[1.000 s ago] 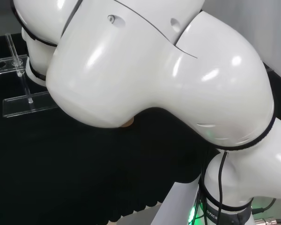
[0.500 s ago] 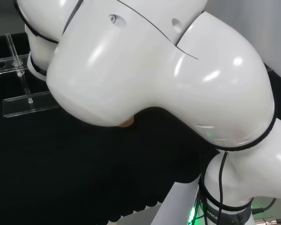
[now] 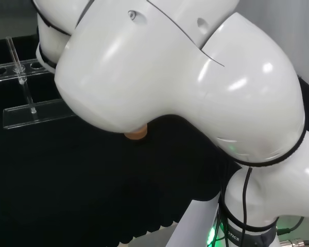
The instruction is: Pour all the NaCl from the weighing funnel into the round-bottom flask.
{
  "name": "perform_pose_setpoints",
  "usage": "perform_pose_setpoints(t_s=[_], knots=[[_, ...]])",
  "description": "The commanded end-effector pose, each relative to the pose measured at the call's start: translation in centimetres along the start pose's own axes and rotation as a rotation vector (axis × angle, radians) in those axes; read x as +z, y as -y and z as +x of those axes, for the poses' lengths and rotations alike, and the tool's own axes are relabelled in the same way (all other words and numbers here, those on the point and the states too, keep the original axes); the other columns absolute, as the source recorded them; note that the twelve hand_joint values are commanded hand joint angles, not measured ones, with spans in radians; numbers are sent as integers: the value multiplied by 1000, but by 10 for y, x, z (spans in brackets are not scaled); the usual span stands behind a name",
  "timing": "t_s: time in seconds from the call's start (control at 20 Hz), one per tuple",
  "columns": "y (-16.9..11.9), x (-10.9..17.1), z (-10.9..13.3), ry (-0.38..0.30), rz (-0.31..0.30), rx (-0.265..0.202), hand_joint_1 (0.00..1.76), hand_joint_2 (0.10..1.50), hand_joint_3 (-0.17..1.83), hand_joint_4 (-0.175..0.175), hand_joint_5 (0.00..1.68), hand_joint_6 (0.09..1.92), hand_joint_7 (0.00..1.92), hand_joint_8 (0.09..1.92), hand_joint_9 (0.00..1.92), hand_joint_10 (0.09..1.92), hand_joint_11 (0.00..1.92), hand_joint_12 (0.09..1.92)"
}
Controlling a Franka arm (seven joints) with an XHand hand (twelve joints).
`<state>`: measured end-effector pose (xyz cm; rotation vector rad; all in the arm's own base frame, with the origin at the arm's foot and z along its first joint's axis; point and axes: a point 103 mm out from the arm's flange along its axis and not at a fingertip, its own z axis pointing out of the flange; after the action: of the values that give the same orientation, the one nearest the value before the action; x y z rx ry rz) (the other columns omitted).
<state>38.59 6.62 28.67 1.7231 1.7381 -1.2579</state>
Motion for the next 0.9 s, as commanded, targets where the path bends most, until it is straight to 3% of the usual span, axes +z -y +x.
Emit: perform_pose_setpoints(t_s=[0.05,0.65,0.9], knots=[[-2,10,-11,-225,23,10,1162,635,562,175,1579,87,762,653,1209,100,1085,854],[-6,23,-26,-479,25,28,1162,636,561,175,1579,87,758,654,1209,99,1085,855],[-7,28,-31,-536,12,49,1162,637,560,175,1579,87,757,655,1210,98,1086,855]])
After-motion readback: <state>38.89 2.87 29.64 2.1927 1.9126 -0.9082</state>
